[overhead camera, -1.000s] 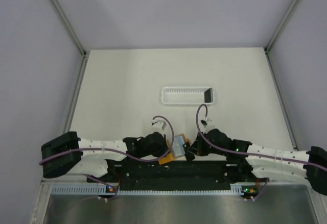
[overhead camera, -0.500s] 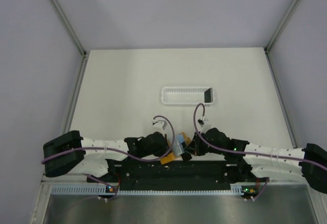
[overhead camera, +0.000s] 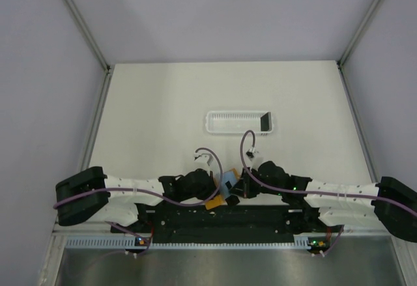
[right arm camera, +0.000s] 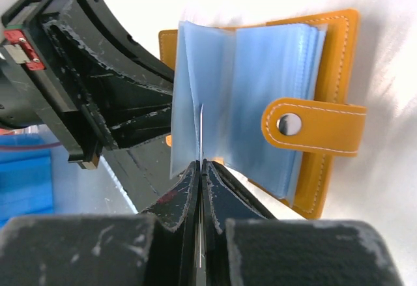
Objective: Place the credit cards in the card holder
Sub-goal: Open the card holder at the corner of the board.
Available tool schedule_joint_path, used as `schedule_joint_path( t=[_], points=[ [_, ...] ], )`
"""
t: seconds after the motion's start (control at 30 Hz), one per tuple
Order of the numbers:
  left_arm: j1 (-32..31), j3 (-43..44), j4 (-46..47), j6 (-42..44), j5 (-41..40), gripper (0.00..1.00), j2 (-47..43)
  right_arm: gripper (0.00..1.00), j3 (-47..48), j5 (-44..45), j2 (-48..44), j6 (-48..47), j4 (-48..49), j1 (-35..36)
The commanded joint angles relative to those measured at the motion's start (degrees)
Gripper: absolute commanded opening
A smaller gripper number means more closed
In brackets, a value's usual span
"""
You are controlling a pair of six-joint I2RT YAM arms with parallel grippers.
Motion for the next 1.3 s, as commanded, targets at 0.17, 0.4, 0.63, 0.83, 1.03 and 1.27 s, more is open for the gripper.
schedule_joint_path(
  t=[0.17,0.4,0.63,0.83,1.03,1.27],
  points=[
    [-0.3,-1.7,-0.4,0.2,-0.2,0.00,2.0,0.00,2.6,-0.5,-0.6,-1.0,4.5,-0.8],
    [-0.3,-1.9,0.2,0.2,-0.2,0.00,2.6,0.00,2.8,-2.0,1.6,-0.8,7.0,-0.7],
    [-0.3,-1.8,1.1,0.1,0.2,0.00,3.6,0.00,4.1,-0.6,-0.4,-1.5,4.2,-0.7],
    [-0.3,-1.6,1.0,0.2,0.4,0.00,3.7,0.00,4.0,-0.3,-0.4,-1.3,4.3,-0.7],
    [-0.3,-1.4,0.2,0.5,-0.1,0.00,2.6,0.00,6.3,4.2,2.2,-1.9,-3.0,-0.7],
    [-0.3,-1.2,-0.7,0.7,-0.2,0.00,1.5,0.00,7.2,5.9,6.2,-1.8,-4.6,-0.7]
  ],
)
